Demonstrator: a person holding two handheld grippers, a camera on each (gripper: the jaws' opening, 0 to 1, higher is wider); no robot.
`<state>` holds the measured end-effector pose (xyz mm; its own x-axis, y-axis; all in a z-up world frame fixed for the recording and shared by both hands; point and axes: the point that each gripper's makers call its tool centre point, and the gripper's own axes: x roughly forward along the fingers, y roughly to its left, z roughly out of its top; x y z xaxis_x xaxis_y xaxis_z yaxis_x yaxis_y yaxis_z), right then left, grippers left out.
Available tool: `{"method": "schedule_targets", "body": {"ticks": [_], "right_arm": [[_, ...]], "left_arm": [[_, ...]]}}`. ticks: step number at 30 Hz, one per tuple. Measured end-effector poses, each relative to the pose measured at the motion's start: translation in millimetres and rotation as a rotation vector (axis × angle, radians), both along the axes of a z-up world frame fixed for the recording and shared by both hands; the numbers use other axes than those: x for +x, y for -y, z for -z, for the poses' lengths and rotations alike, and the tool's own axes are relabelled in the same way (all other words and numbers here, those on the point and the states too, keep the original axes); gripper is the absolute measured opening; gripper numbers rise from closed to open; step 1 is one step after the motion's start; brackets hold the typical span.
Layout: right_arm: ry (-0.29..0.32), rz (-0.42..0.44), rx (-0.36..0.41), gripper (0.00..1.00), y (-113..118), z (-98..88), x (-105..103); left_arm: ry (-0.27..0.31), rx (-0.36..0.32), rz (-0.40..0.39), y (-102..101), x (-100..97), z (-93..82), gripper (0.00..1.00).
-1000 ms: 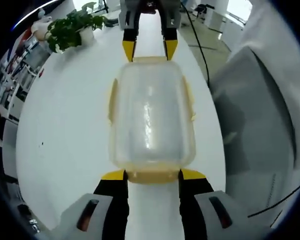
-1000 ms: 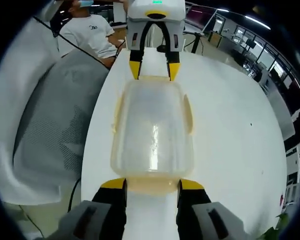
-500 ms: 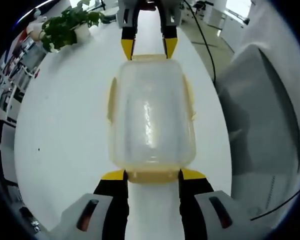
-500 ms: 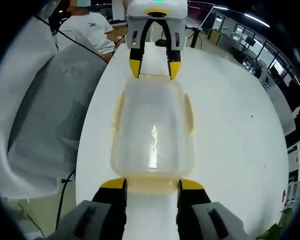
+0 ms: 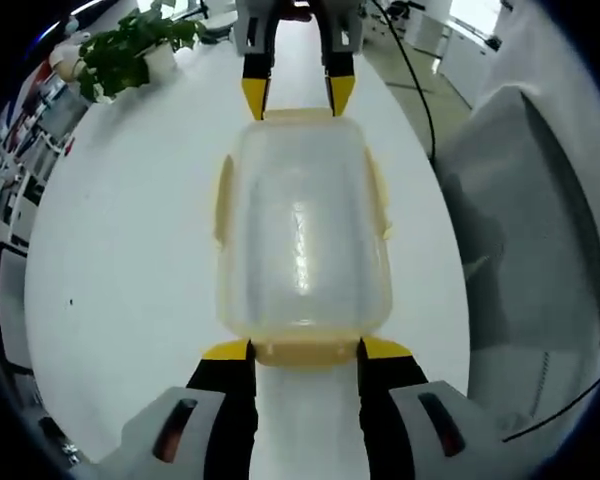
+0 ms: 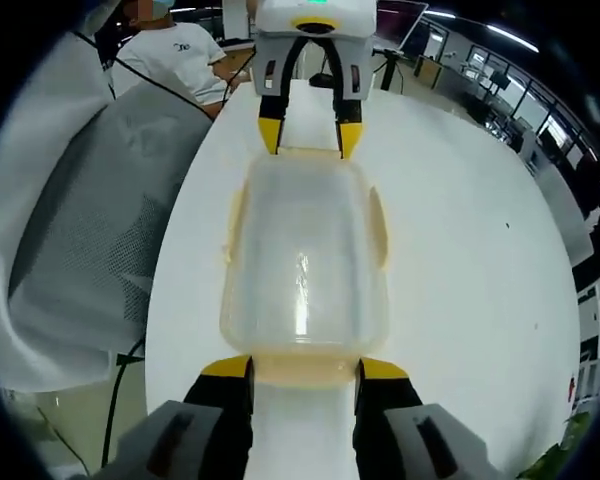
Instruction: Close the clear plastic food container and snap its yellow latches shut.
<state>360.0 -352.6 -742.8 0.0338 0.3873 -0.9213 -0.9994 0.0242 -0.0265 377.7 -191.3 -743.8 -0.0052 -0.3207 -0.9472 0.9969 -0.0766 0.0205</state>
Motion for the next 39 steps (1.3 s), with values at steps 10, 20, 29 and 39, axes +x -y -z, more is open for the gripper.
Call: {"method": "schedule_targets", "body": {"ticks": [10, 20, 29, 39], "right_arm": [[-0.012, -0.009, -0.005, 0.38, -3.7, 3.2, -0.1], [0.013, -0.017, -0.017, 0.38, -3.5, 3.5, 3.5], [0.019, -0.032, -0.033, 0.39, -5.1, 3.1, 1.8], [0.010, -0.013, -0.017, 0.43, -6.2, -2.9, -2.2]], "left_arm": [[-0.002, 0.006, 0.005, -4.1, -2.3, 2.1, 0.37], [0.011, 0.001, -0.001, -6.9, -0.6, 3.9, 0.38], [0.044, 0.001, 0.024, -10.0, -2.1, 5.1, 0.38], [0.016, -0.037, -0.047, -14.0, -5.4, -0.1, 0.49]]}}
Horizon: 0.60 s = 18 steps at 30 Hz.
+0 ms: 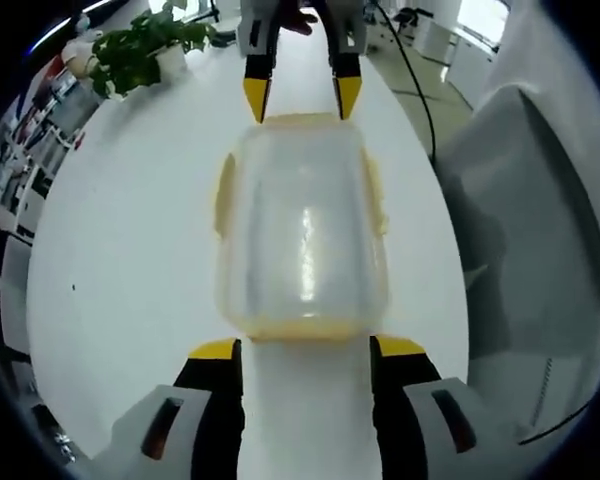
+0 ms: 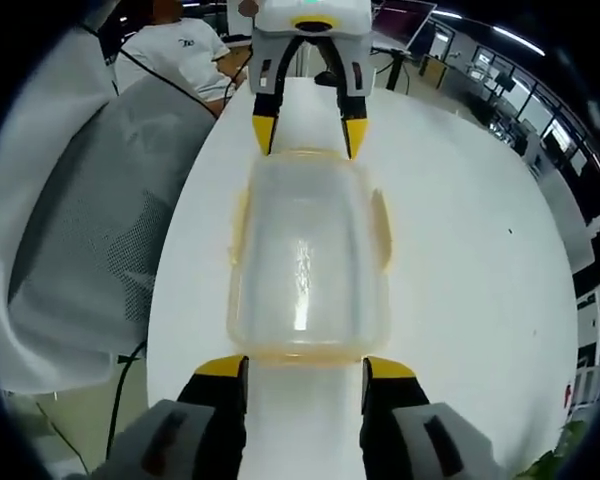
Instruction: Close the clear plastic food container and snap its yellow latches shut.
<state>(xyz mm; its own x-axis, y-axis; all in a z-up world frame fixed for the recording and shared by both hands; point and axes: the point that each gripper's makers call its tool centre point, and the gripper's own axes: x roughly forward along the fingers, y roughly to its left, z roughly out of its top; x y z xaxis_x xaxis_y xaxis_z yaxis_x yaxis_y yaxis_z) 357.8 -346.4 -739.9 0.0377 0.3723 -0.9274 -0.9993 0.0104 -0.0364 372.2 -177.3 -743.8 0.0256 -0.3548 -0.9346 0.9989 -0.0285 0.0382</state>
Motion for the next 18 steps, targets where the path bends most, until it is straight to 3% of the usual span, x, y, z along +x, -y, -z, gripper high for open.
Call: {"method": "schedule_targets", "body": {"ticks": [6, 8, 13, 18], "right_arm": [[0.001, 0.060, 0.034, 0.42, 1.6, -9.0, 3.5], [0.043, 0.074, 0.044, 0.41, 0.9, -10.7, 10.6], [-0.008, 0.122, 0.055, 0.39, 1.2, -12.0, 5.3], [-0.087, 0.224, 0.146, 0.40, -7.4, -25.1, -0.9]], "left_arm": [[-0.027, -0.054, -0.073, -4.6, -0.8, -10.1, 0.57], [-0.024, -0.049, -0.085, -8.4, -0.1, -10.9, 0.57], [-0.077, -0.129, -0.207, -2.7, 0.1, -17.6, 0.57], [-0.108, -0.172, -0.278, 3.3, 4.4, -22.6, 0.58]]}}
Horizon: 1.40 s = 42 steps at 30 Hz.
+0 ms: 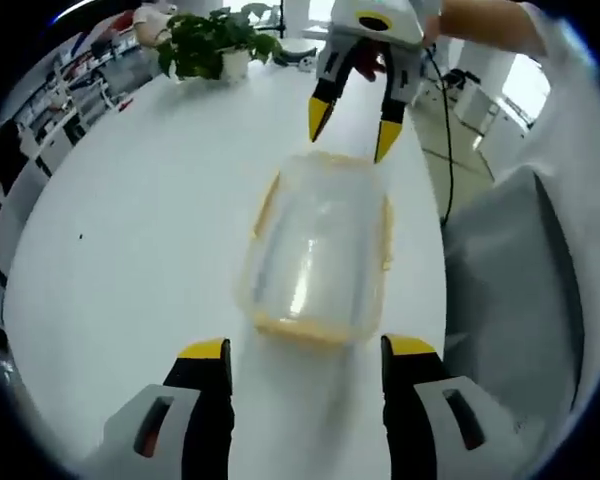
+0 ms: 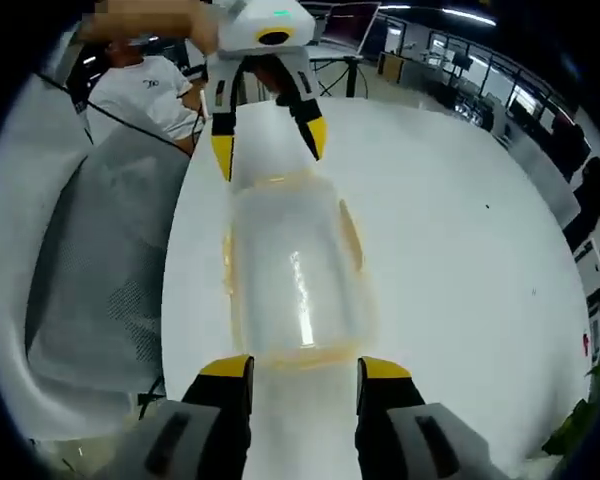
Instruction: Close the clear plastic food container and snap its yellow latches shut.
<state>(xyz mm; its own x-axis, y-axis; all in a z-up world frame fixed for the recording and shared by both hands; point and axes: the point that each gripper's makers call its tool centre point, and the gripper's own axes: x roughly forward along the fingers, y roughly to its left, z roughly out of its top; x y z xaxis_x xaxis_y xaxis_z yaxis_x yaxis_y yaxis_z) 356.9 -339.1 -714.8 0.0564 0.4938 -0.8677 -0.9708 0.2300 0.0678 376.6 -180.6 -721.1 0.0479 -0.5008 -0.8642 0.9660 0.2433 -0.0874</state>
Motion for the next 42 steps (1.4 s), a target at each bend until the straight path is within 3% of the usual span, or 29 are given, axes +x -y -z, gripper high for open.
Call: {"method": "schedule_targets", "body": {"ticks": [4, 7, 10, 13, 15, 21, 24, 26, 28, 33, 42], "right_arm": [[-0.032, 0.057, 0.038, 0.38, -1.2, -8.6, -0.7], [-0.065, 0.202, 0.039, 0.36, 5.9, -7.0, 7.6], [-0.180, 0.351, 0.103, 0.36, 2.5, -6.2, 3.4], [-0.177, 0.387, 0.122, 0.35, -0.5, -6.8, 3.8], [-0.178, 0.433, 0.118, 0.34, 0.3, -5.6, 7.5], [-0.238, 0.574, 0.118, 0.31, -1.4, -1.5, 7.8], [-0.222, 0.578, 0.101, 0.34, -3.1, 2.2, 9.6], [-0.212, 0.605, 0.059, 0.36, 0.4, 7.8, 10.4], [-0.216, 0.613, 0.062, 0.37, -1.4, 9.5, 11.1], [-0.239, 0.635, 0.056, 0.37, -7.7, 14.3, 10.7], [-0.229, 0.594, 0.042, 0.37, -19.4, 12.6, 6.2]], "left_arm": [[-0.030, -0.058, -0.088, 4.0, 4.4, -3.7, 0.55], [-0.068, -0.109, -0.200, 5.1, 10.5, -7.2, 0.54], [-0.126, -0.156, -0.328, 4.2, 15.7, -6.8, 0.56], [-0.215, -0.206, -0.432, 7.4, 14.6, -7.7, 0.56], [-0.235, -0.238, -0.473, 9.6, 16.5, -9.1, 0.56], [-0.289, -0.222, -0.589, 9.4, 11.8, -0.6, 0.55], [-0.312, -0.234, -0.629, 12.6, 6.1, 1.3, 0.53], [-0.358, -0.215, -0.673, 11.2, -0.3, 5.9, 0.52], [-0.350, -0.228, -0.694, 11.5, 1.4, 5.5, 0.55], [-0.374, -0.220, -0.711, 10.4, -4.4, 8.4, 0.56], [-0.433, -0.243, -0.739, 14.6, -12.3, 14.0, 0.57]]}}
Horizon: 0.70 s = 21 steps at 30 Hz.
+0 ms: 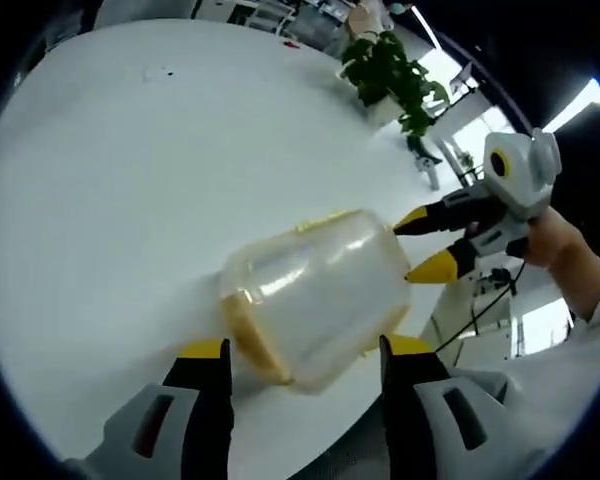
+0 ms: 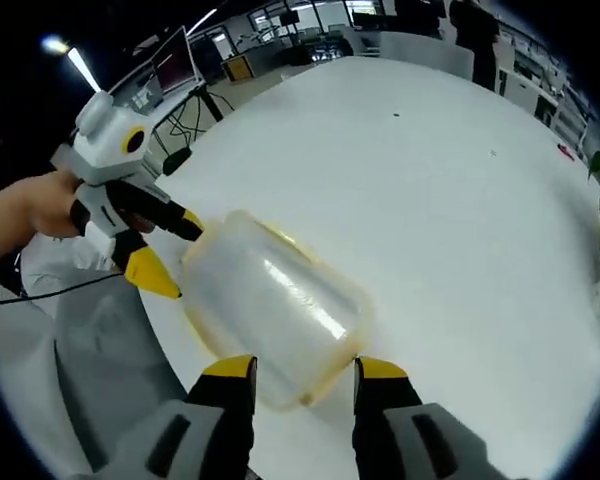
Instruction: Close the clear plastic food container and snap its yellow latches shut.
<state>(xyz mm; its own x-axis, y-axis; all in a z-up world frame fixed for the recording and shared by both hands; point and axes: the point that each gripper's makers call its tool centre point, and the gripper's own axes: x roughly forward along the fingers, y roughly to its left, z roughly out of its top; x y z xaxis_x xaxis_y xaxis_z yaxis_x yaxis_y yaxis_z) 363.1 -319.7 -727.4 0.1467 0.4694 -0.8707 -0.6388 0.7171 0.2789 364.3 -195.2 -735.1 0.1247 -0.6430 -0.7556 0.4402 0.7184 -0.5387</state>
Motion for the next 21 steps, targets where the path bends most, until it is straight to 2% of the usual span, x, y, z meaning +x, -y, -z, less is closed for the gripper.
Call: {"method": "schedule_targets", "body": {"ticks": [6, 11, 13, 14, 15, 21], "right_arm": [[-0.007, 0.018, -0.011, 0.34, 2.3, 6.6, 0.9], [0.000, 0.024, -0.033, 0.34, 0.7, 8.5, 2.4], [0.003, 0.020, -0.044, 0.34, -0.2, 8.1, 2.0], [0.009, 0.013, -0.055, 0.34, -0.2, 7.9, 2.0], [0.007, 0.015, -0.058, 0.34, 0.3, 8.5, 2.5], [0.004, 0.023, -0.068, 0.33, 0.3, 8.8, 2.0]], "left_arm": [[-0.006, 0.004, 0.000, 5.0, -2.9, 2.4, 0.58], [0.001, 0.058, 0.030, 5.4, -3.8, 7.3, 0.55], [0.013, 0.104, 0.065, 1.9, -5.0, 11.5, 0.50], [0.031, 0.123, 0.094, 0.3, -4.6, 13.5, 0.50], [-0.005, 0.104, 0.049, 3.9, -4.2, 12.6, 0.50], [-0.023, 0.101, 0.042, 6.2, -5.4, 13.8, 0.50]]}}
